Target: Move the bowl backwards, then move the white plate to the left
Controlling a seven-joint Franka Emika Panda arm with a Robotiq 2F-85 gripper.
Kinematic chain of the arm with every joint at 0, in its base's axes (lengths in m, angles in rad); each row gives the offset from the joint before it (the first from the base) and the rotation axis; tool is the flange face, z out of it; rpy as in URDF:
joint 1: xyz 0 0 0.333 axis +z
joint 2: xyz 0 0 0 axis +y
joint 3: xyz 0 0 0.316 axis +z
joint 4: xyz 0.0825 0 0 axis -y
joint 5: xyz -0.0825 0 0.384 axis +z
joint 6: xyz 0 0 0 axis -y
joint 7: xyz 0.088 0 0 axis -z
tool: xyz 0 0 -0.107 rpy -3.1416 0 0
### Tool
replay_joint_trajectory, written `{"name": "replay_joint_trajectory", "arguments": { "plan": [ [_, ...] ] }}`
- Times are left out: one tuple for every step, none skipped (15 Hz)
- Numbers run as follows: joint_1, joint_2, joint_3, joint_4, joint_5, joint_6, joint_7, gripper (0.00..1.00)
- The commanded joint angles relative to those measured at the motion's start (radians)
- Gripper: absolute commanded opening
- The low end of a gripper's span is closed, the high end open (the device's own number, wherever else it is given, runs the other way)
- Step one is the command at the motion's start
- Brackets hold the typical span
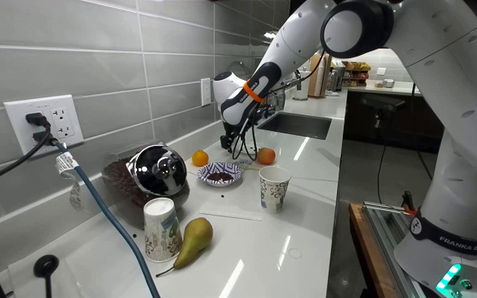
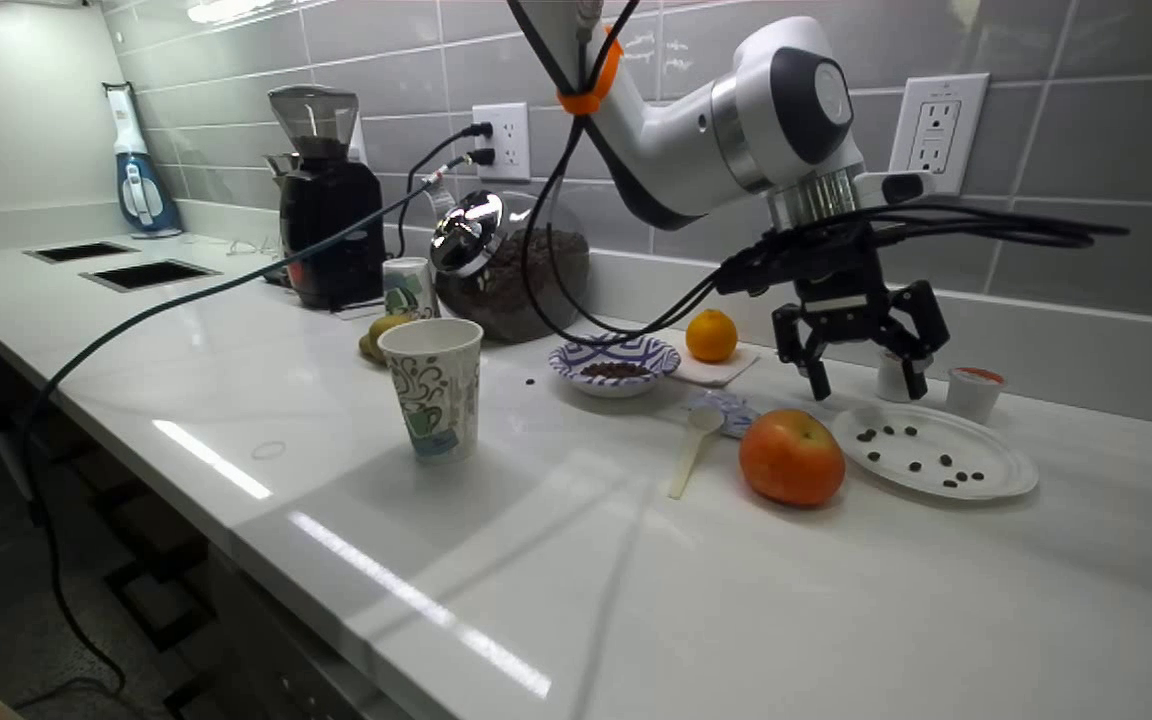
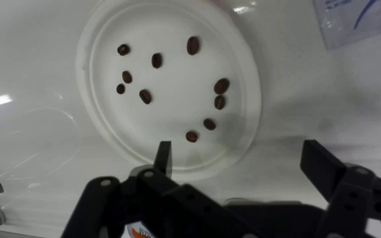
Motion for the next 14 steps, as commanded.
{"name": "replay_joint_trajectory", "arguments": {
  "plan": [
    [-0.002,0.064,0.007,0.092,0.043,-0.097,-0.056,1.0],
    [0.001,0.076,0.003,0.106,0.038,-0.115,-0.058,1.0],
    [0.005,0.08,-0.003,0.116,0.031,-0.128,-0.054,1.0],
    [0.009,0.086,-0.008,0.128,0.024,-0.14,-0.048,1.0],
    [0.014,0.091,-0.015,0.137,0.015,-0.155,-0.042,1.0],
    [0.016,0.093,-0.019,0.144,0.011,-0.171,-0.038,1.0],
    [0.017,0.094,-0.021,0.146,0.009,-0.185,-0.037,1.0],
    [0.021,0.097,-0.027,0.153,0.002,-0.202,-0.034,1.0],
    [0.021,0.101,-0.027,0.159,0.002,-0.211,-0.035,1.0],
    [0.021,0.104,-0.029,0.161,-0.001,-0.217,-0.036,1.0],
    [0.02,0.107,-0.028,0.165,0.0,-0.223,-0.036,1.0],
    [0.026,0.112,-0.039,0.169,-0.012,-0.231,-0.024,1.0],
    [0.024,0.114,-0.039,0.172,-0.013,-0.235,-0.028,1.0],
    [0.026,0.118,-0.043,0.174,-0.018,-0.238,-0.026,1.0]
  ]
}}
